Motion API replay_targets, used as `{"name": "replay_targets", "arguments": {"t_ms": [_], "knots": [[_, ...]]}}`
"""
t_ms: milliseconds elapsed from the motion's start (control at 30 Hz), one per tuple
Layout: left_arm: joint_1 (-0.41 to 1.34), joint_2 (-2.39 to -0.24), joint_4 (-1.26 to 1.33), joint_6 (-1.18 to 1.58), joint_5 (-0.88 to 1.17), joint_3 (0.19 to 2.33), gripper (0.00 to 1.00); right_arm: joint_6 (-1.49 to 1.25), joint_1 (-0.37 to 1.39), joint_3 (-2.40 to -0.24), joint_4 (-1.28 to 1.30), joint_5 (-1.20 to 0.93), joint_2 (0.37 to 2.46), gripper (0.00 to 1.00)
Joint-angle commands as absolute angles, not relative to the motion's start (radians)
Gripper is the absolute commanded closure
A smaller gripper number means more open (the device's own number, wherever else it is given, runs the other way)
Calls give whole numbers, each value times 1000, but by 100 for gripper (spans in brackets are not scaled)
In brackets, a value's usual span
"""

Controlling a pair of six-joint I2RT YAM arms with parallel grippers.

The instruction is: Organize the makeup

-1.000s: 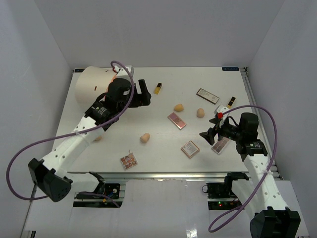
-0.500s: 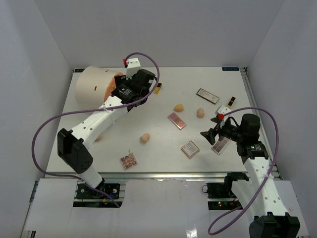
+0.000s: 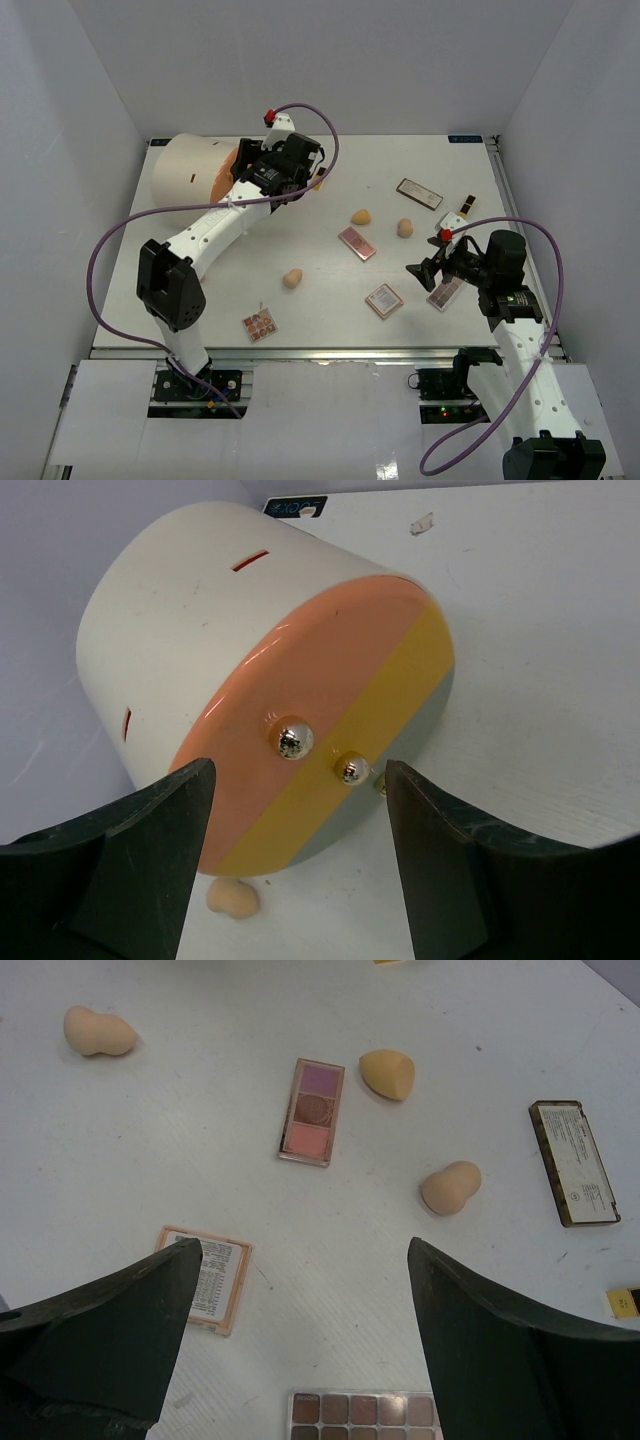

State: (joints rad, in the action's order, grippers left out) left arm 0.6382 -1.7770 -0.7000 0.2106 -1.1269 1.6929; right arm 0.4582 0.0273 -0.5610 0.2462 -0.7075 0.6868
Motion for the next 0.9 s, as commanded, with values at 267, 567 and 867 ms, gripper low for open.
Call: {"name": "replay_targets", "arguments": {"t_ms": [267,567,867], "knots": [[603,-1790,-621,71,-1164,1630,31,457,29,-594,252,-704,693,10],[583,-1811,-595,47,-1170,1603,39,459,29,-594,252,-702,698,10],[575,-1833,-527,-21,-1179,1579,44,457,28,-593,252,-701,696,10]]}}
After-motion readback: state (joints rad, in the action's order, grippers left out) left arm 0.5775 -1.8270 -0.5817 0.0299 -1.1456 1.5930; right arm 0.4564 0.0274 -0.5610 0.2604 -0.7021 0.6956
